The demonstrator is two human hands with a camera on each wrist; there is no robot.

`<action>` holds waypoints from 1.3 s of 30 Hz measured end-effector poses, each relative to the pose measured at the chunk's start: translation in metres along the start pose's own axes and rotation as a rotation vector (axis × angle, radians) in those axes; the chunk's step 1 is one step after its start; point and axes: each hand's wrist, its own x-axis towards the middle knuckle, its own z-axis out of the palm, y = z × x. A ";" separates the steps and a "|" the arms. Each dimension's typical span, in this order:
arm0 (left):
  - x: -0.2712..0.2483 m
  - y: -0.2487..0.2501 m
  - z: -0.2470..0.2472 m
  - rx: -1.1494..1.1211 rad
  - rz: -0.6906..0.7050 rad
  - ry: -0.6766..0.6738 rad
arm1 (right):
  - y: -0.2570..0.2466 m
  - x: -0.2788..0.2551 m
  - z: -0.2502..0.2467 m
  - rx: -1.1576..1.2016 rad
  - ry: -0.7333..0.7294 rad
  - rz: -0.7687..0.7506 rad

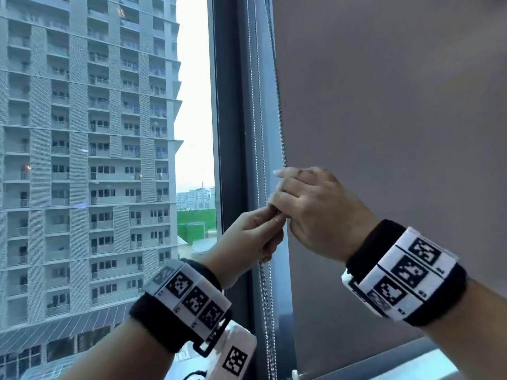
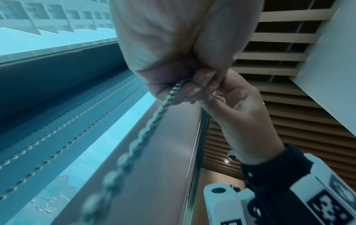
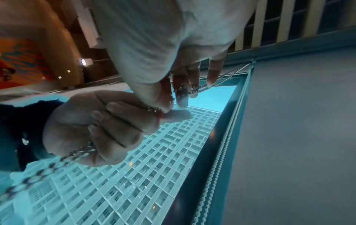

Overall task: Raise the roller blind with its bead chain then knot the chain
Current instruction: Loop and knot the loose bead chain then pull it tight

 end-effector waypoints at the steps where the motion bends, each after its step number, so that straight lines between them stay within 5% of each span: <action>1: 0.000 0.001 -0.004 -0.039 -0.016 0.000 | 0.002 0.000 -0.002 0.010 0.002 0.018; 5: 0.007 0.010 -0.022 -0.224 0.016 0.039 | 0.010 0.002 0.001 0.137 0.014 0.149; 11: 0.023 0.016 -0.032 0.378 0.225 0.197 | 0.019 0.009 -0.007 0.862 0.217 0.545; 17: 0.059 0.041 -0.021 0.545 0.259 0.268 | 0.017 0.032 -0.011 1.639 0.390 0.768; 24: 0.072 0.053 -0.009 0.030 0.067 0.146 | 0.012 0.037 -0.006 2.131 0.453 0.910; 29: 0.074 0.050 -0.007 -0.051 0.043 0.184 | 0.011 0.029 0.007 1.941 0.589 1.097; 35: 0.074 0.045 -0.007 -0.172 -0.004 0.141 | 0.021 0.034 0.019 0.994 0.628 0.889; 39: 0.072 0.045 -0.007 -0.255 -0.025 0.053 | 0.029 0.042 0.028 0.826 0.473 0.853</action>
